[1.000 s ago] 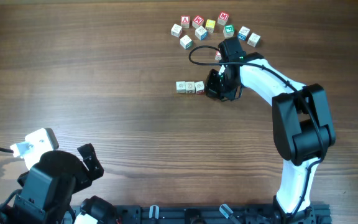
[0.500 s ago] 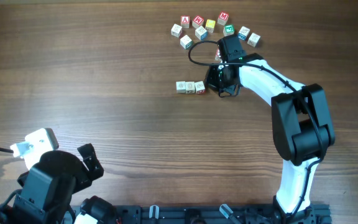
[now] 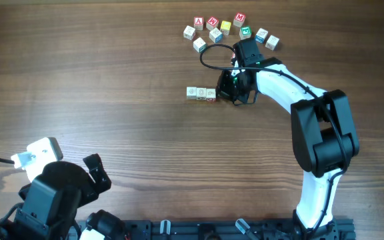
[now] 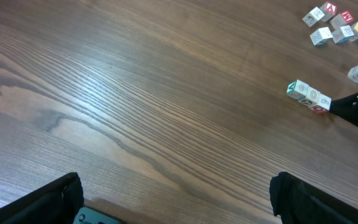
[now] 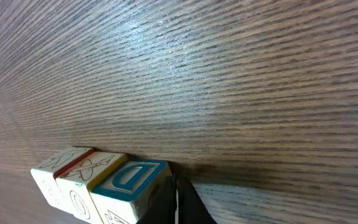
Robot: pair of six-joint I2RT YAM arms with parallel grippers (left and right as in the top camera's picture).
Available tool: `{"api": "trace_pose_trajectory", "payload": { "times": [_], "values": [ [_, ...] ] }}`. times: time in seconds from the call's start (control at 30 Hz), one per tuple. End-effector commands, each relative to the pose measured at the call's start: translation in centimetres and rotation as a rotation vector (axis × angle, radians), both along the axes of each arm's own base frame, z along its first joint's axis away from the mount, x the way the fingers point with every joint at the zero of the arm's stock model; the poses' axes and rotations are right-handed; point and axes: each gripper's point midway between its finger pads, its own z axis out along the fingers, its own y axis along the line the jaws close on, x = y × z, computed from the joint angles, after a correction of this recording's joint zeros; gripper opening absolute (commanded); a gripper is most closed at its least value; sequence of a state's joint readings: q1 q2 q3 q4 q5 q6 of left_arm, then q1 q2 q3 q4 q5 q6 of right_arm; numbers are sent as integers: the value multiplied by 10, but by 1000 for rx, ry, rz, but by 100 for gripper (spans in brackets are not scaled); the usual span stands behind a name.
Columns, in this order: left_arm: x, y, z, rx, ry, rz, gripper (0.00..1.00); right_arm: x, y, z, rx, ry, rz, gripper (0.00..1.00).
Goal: Form a horizontal line
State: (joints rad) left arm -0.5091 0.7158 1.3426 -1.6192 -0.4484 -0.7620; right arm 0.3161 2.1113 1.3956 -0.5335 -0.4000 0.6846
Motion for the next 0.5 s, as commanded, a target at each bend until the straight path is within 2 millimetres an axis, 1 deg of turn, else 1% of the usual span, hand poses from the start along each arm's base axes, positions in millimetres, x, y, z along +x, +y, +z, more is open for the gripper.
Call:
{"api": "trace_pose_trajectory", "payload": {
  "times": [0.0, 0.1, 0.13, 0.2, 0.27, 0.3, 0.33, 0.37, 0.4, 0.43, 0.47],
  "values": [
    [0, 3, 1, 0, -10, 20, 100, -5, -2, -14, -18, 29, 0, 4],
    [0, 3, 1, 0, -10, 20, 100, 11, -35, -23, -205, -44, -66, 4],
    [0, 3, 1, 0, -10, 20, 100, 18, -38, -20, -222, -71, -77, 5],
    [0, 3, 1, 0, -10, 20, 100, 34, -34, -5, -209, -118, -72, 5],
    [0, 3, 1, 0, -10, 20, 100, 53, -26, 20, -212, -197, 1, 9],
    [0, 3, 1, 0, -10, 20, 100, 59, -24, 30, -212, -222, 16, 10],
    [0, 3, 1, 0, -10, 20, 100, 69, -21, 44, -207, -253, 25, 10],
    [0, 3, 1, 0, -10, 20, 100, 75, -18, 53, -197, -276, 24, 8],
    [0, 3, 1, 0, -10, 20, 100, 79, -9, 63, -166, -299, 38, 5],
    [0, 3, 1, 0, -10, 20, 100, 81, 2, 70, -133, -320, 68, 5],
    [0, 3, 1, 0, -10, 20, 100, 80, 11, 72, -117, -335, 92, 5]
  ]
}}
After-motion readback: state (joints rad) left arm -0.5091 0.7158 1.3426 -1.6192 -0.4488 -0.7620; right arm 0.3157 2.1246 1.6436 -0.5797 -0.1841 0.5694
